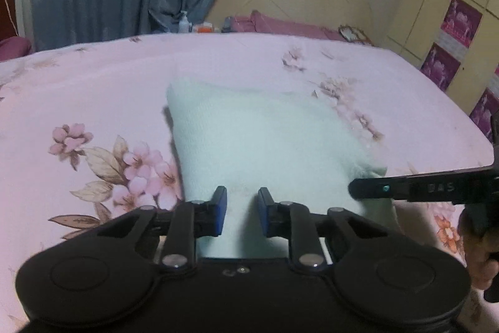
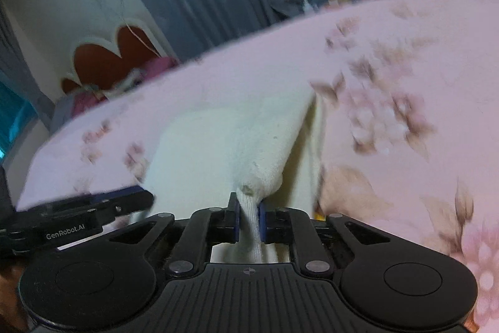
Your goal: Fold small clothes
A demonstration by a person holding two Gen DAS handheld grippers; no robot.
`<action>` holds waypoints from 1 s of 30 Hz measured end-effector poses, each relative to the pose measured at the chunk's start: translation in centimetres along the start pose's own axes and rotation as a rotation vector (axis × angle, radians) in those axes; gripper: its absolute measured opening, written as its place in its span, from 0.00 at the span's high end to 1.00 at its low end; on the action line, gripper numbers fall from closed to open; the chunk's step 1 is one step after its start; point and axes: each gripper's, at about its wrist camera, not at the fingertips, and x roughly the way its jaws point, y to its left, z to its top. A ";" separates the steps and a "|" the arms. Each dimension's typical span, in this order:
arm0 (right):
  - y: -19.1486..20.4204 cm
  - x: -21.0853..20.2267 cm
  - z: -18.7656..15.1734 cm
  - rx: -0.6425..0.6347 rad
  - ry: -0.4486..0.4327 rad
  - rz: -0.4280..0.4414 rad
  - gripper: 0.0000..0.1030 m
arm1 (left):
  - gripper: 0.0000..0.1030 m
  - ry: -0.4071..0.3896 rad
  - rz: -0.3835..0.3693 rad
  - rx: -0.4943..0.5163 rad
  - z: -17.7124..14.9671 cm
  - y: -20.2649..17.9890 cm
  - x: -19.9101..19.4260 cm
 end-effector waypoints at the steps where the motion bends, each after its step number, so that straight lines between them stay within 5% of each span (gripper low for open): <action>1: -0.1 0.1 0.0 0.009 -0.004 0.002 0.90 | 0.80 0.003 -0.009 -0.003 0.1 0.0 0.0; 6: -0.1 -0.1 -0.2 0.009 -0.007 -0.004 0.90 | 0.78 0.029 -0.049 0.011 0.4 0.6 0.2; 12: 0.9 -1.8 2.6 -0.036 -0.106 -0.035 0.86 | 0.73 -0.077 -0.039 -0.021 3.2 2.8 0.7; 16: 1.1 1.2 4.5 -0.026 -0.052 -0.062 0.86 | 0.73 -0.044 -0.051 -0.043 4.3 3.5 3.9; 21: 0.2 -0.2 2.2 -0.031 -0.012 -0.040 0.86 | 0.73 -0.053 -0.074 -0.035 3.5 3.6 3.2; 24: -0.2 -1.6 1.4 -0.004 -0.098 -0.051 0.84 | 0.72 -0.076 -0.081 -0.036 3.5 4.0 2.9; 26: -0.2 -2.1 2.1 0.021 -0.161 -0.072 0.51 | 0.72 -0.084 -0.083 -0.033 3.9 4.1 3.0; 30: -1.3 -0.3 5.2 0.077 -0.176 -0.030 0.44 | 0.72 -0.091 -0.091 -0.046 4.3 4.2 3.5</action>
